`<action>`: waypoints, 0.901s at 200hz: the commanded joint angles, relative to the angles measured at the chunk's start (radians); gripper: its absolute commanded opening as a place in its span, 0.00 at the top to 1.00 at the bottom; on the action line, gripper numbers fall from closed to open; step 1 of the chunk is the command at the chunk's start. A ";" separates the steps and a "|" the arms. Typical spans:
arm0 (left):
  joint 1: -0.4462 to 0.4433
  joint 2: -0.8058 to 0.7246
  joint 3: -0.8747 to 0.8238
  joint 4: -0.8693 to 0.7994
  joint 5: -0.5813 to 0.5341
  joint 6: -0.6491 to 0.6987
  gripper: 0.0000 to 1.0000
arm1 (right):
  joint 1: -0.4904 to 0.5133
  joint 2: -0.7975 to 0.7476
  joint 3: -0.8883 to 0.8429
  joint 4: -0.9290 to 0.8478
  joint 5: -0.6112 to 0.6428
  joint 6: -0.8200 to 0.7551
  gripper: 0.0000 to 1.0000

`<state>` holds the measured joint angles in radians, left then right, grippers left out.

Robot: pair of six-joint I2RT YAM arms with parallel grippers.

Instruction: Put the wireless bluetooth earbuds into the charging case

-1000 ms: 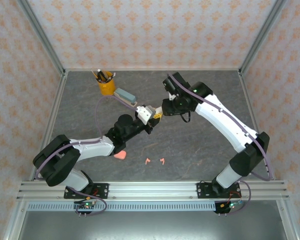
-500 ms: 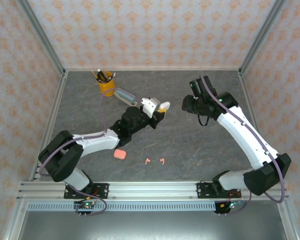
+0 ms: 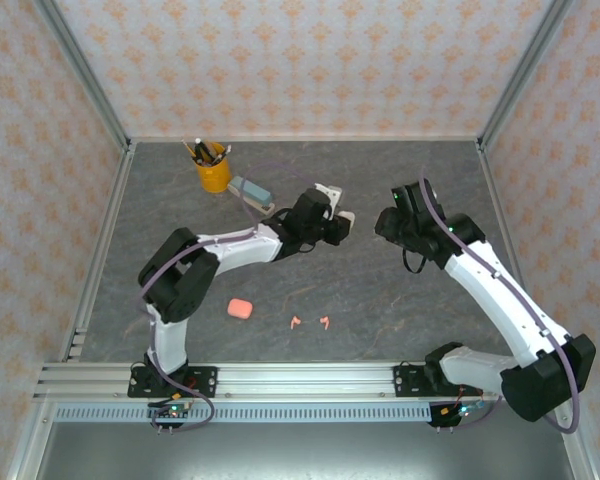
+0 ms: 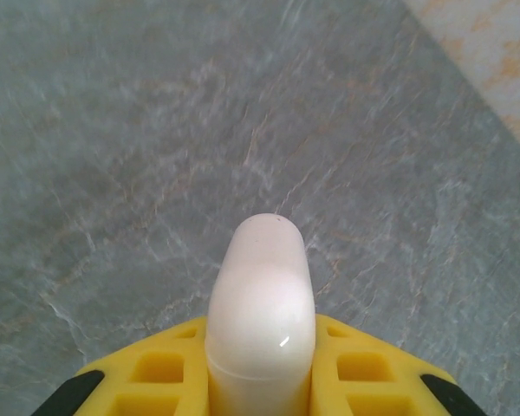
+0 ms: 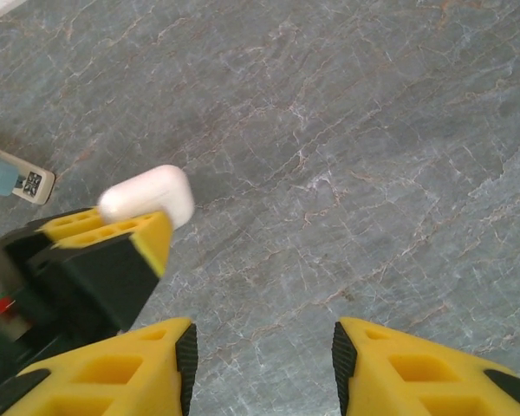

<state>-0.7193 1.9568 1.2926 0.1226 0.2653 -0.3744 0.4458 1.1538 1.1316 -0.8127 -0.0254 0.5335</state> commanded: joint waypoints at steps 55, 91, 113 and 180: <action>0.004 0.187 0.237 -0.294 0.061 -0.086 1.00 | -0.006 -0.045 -0.034 0.012 0.013 0.030 0.50; 0.005 0.210 0.256 -0.331 0.038 -0.090 0.95 | -0.005 -0.059 -0.026 0.000 0.013 0.025 0.42; 0.005 0.220 0.263 -0.353 0.019 -0.093 0.88 | -0.005 -0.066 -0.019 -0.009 0.009 0.023 0.36; 0.006 0.232 0.283 -0.413 -0.045 -0.095 0.63 | -0.006 -0.081 0.016 -0.037 0.004 0.020 0.31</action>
<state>-0.7193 2.1651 1.5520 -0.2253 0.2737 -0.4656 0.4458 1.0988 1.1080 -0.8150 -0.0269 0.5571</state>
